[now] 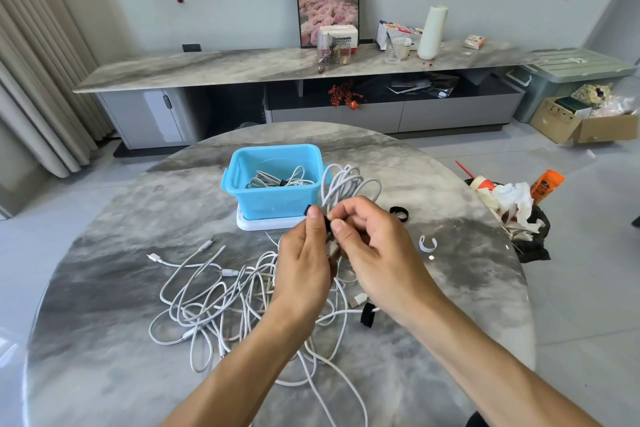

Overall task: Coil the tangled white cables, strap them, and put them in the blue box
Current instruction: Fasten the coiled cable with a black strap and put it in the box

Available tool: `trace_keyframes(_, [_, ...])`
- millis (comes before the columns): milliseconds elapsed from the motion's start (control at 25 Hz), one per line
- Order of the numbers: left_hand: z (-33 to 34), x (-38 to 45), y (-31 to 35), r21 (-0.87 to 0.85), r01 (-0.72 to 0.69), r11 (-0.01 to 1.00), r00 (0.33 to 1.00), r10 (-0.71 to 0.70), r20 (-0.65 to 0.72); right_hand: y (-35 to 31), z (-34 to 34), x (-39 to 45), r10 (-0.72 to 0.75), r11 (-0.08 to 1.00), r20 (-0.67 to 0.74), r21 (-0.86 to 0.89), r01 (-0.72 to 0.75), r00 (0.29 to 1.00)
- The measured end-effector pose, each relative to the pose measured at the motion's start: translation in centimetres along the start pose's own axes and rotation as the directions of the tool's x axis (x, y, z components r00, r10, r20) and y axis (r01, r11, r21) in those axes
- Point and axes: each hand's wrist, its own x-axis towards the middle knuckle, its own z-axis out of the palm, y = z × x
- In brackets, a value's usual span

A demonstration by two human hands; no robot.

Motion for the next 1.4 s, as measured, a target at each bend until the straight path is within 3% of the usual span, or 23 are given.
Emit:
trace_keyframes(200, [-1.2, 1.7, -0.2, 0.083, -0.047, 0.995, 0.992, 0.056, -0.114, 0.1, -2.2, 0.6, 0.135, 0.969, 0.198, 0.176, -0.171, 0.971])
trace_keyframes(400, [-1.6, 2.0, -0.1, 0.194, -0.172, 0.966, 0.98, 0.187, -0.064, 1.4, -3.8, 0.9, 0.265, 0.921, 0.195, 0.239, -0.308, 0.944])
trace_keyframes(600, [-1.6, 1.7, 0.0, 0.199, -0.221, 0.955, 0.971, 0.235, -0.047, 1.4, -3.4, 0.7, 0.339, 0.854, 0.217, 0.337, -0.397, 0.915])
trace_keyframes(760, [-1.5, 1.7, -0.3, 0.227, -0.238, 0.945, 0.968, 0.25, -0.027, 0.8, -2.9, 0.7, 0.246, 0.905, 0.132, 0.324, -0.277, 0.96])
trace_keyframes(880, [-1.5, 1.6, -0.7, 0.29, -0.252, 0.923, 0.968, 0.242, 0.069, 0.8, -2.7, 0.7, 0.156, 0.935, 0.08, 0.31, -0.173, 0.984])
trace_keyframes(1040, [-1.5, 1.3, -1.1, 0.375, -0.218, 0.901, 0.976, 0.195, 0.099, 1.3, -2.2, 0.5, 0.153, 0.951, 0.066, 0.26, -0.165, 0.986])
trace_keyframes(1160, [-0.9, 0.9, -0.6, 0.285, -0.1, 0.953, 0.994, 0.081, 0.079, 1.5, -1.8, 0.5, 0.115, 0.97, 0.003, 0.216, -0.113, 0.993])
trace_keyframes(1280, [-0.8, 0.8, -0.2, 0.157, 0.043, 0.987, 0.998, -0.049, 0.03, 1.3, -1.2, 0.4, 0.004, 0.999, -0.053, 0.043, -0.001, 0.999])
trace_keyframes(1400, [-1.2, 1.3, -0.5, 0.216, -0.042, 0.976, 0.999, 0.042, 0.006, 1.0, -1.0, 0.4, 0.02, 0.997, -0.024, 0.078, -0.018, 1.0])
